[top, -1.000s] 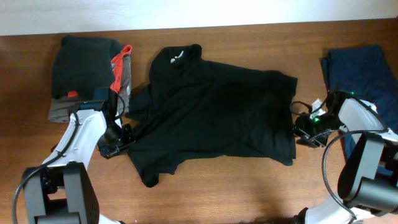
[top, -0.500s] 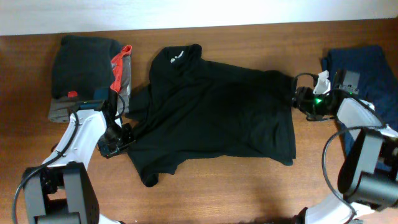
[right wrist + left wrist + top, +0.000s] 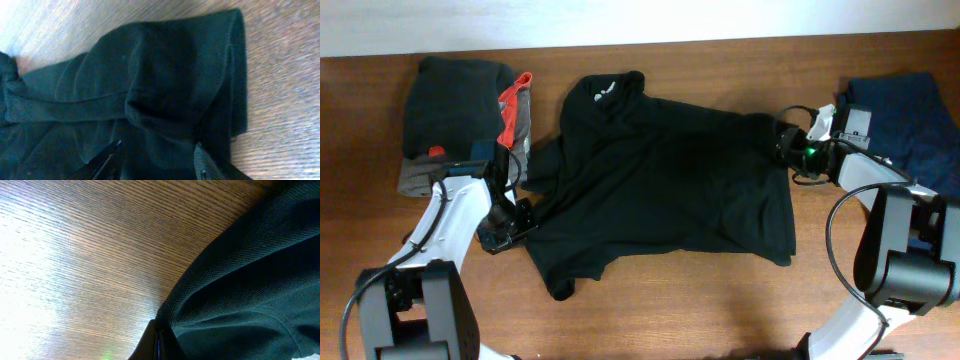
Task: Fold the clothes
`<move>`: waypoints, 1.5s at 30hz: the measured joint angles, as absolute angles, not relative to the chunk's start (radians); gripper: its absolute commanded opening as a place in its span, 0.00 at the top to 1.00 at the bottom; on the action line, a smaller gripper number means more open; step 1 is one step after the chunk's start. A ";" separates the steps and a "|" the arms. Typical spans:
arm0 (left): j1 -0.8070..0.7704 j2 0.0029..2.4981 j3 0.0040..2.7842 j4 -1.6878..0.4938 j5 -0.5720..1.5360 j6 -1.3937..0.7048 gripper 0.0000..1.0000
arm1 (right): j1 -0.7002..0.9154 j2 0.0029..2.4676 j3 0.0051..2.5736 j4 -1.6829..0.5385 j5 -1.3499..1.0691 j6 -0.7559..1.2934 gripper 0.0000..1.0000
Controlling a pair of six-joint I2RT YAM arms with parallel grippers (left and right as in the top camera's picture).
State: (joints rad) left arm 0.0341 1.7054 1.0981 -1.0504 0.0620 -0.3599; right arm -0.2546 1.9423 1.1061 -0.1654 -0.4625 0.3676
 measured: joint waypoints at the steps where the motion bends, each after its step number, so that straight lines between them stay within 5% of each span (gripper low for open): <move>1: 0.034 1.705 1.098 -1.050 0.062 -0.360 0.99 | -0.255 1.943 1.106 -0.165 -0.457 0.371 0.43; 4: 0.034 1.705 1.098 -1.050 0.062 -0.360 1.00 | -0.254 1.953 1.106 -0.152 -0.436 0.374 0.60; 7: 0.034 1.706 1.098 -1.050 0.062 -0.360 0.99 | -0.252 1.975 1.106 -0.139 -0.428 0.411 0.95; 9: 0.034 1.705 1.098 -1.050 0.062 -0.360 0.99 | -0.252 1.981 1.107 -0.126 -0.462 0.429 0.96; 27: 0.034 1.705 1.098 -1.046 0.062 -0.360 0.99 | -0.348 1.921 1.358 0.024 -0.534 0.450 0.94; 29: 0.034 1.706 1.098 -1.035 0.062 -0.360 1.00 | -0.341 1.953 1.357 0.088 -0.514 0.450 0.60; 32: 0.034 1.706 1.098 -1.028 0.062 -0.360 1.00 | -0.339 2.001 1.357 0.134 -0.494 0.471 0.41; 35: 0.034 1.705 1.098 -1.028 0.062 -0.360 0.99 | -0.344 2.014 1.359 -0.002 -0.493 0.429 0.35; 45: 0.034 1.705 1.098 -1.025 0.060 -0.360 0.99 | -0.504 1.936 1.356 -0.678 -0.654 0.199 0.44</move>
State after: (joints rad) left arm 0.0341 1.7054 1.0981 -1.0252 0.0605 -0.3599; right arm -0.5041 1.9358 1.3563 -0.6781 -0.6540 0.1993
